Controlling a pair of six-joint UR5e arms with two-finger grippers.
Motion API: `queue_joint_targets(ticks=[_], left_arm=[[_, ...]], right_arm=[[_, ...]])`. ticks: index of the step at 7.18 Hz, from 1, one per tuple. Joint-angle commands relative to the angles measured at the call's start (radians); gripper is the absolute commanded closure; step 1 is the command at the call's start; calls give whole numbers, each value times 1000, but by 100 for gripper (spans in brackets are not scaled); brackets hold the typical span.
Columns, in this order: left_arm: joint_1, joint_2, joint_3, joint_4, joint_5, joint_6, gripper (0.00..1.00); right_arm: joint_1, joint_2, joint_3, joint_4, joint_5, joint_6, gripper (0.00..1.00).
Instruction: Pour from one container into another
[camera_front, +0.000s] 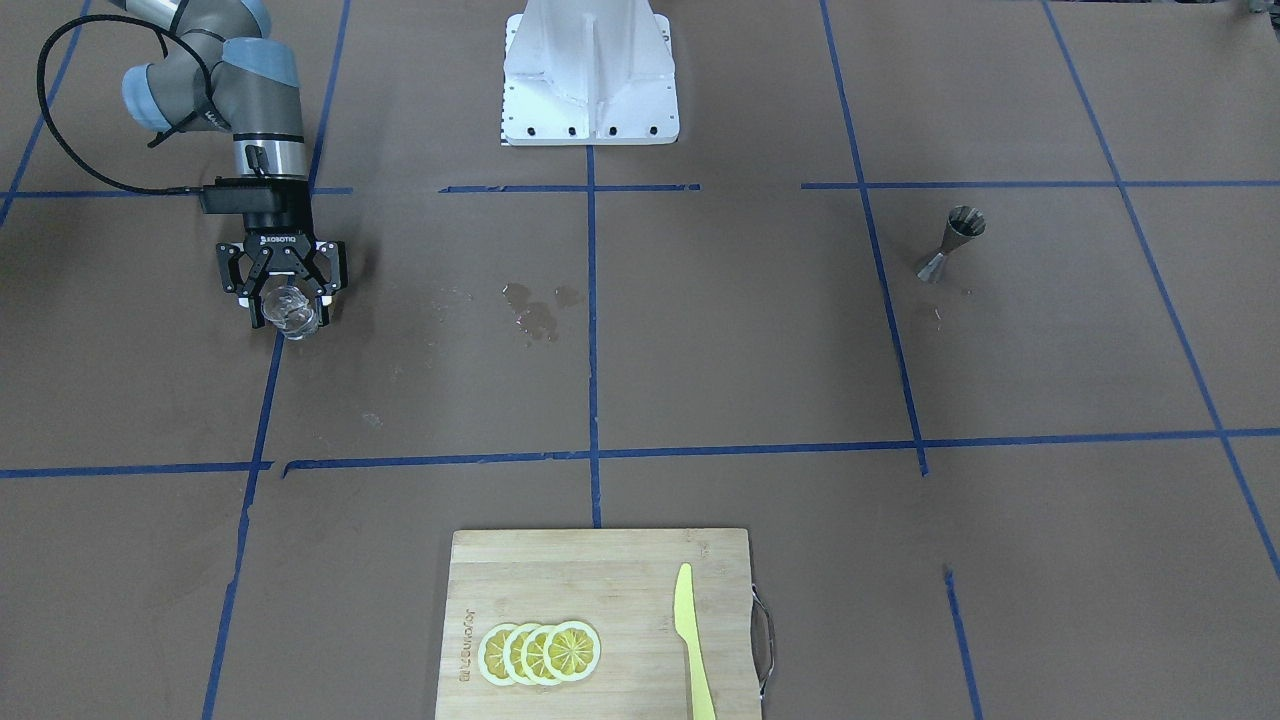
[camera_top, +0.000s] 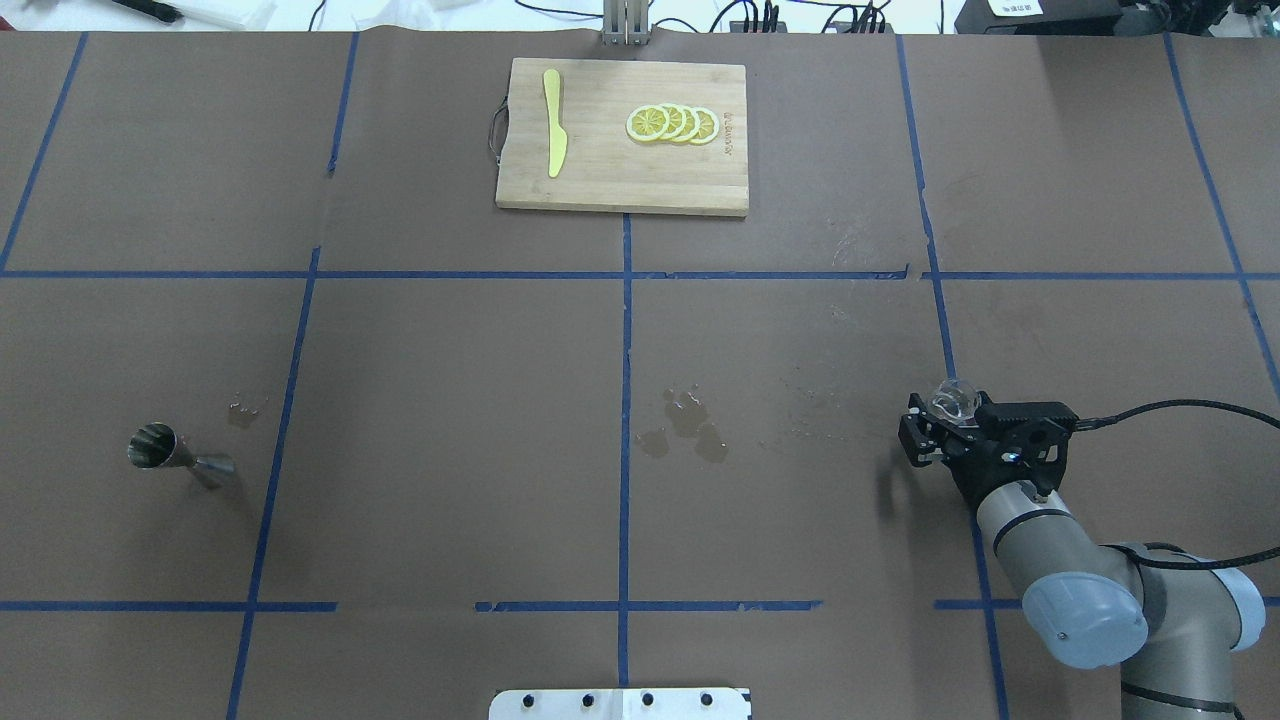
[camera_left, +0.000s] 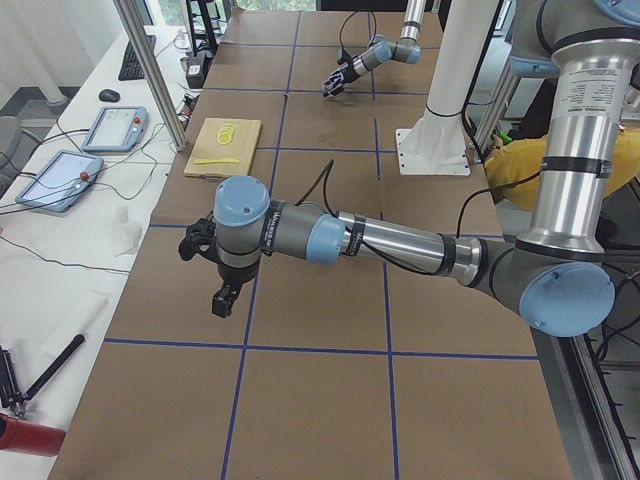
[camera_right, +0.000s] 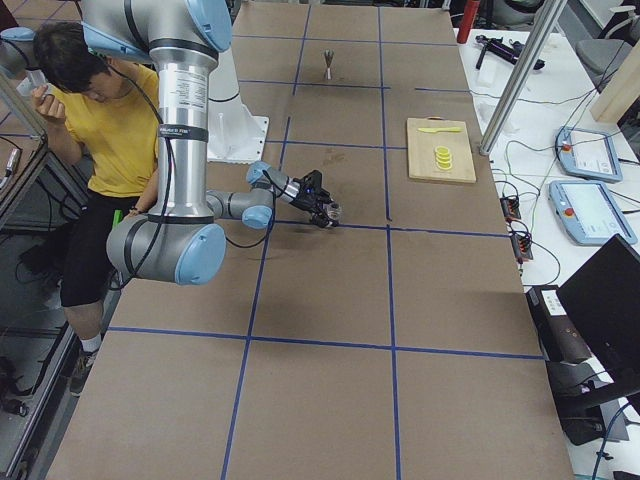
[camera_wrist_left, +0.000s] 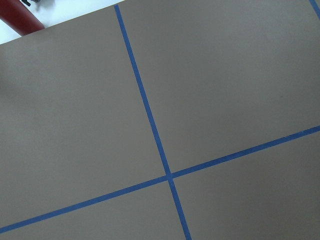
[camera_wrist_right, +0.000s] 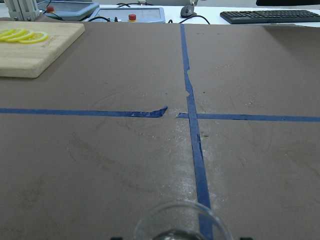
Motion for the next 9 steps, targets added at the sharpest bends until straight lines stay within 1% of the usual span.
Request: queue_joint_targets(ticks=[1, 2, 3, 4, 5, 6, 7, 8, 9], left_arm=[[0, 0, 0, -1, 0, 0, 0], [0, 2, 1, -1, 0, 0, 0], [-2, 2, 0, -1, 0, -1, 0], [-2, 0, -2, -1, 0, -3, 0], [-2, 2, -2, -1, -2, -3, 0], [-2, 8, -3, -1, -2, -7, 0], [-2, 12, -4, -1, -3, -9, 0], [-2, 14, -7, -2, -3, -9, 0], [-2, 34, -22, -13, -2, -7, 0]], right_arm=[[3, -5, 38, 25, 2, -9, 0], [4, -50, 85, 36, 19, -50, 0], [4, -106, 159, 36, 48, -81, 0], [4, -141, 182, 37, 53, -82, 0], [4, -179, 204, 37, 86, -82, 0], [12, -262, 281, 40, 204, -85, 0], [79, -285, 317, 45, 309, -124, 0], [192, -289, 322, 45, 505, -204, 0], [398, -281, 298, 45, 751, -323, 0]])
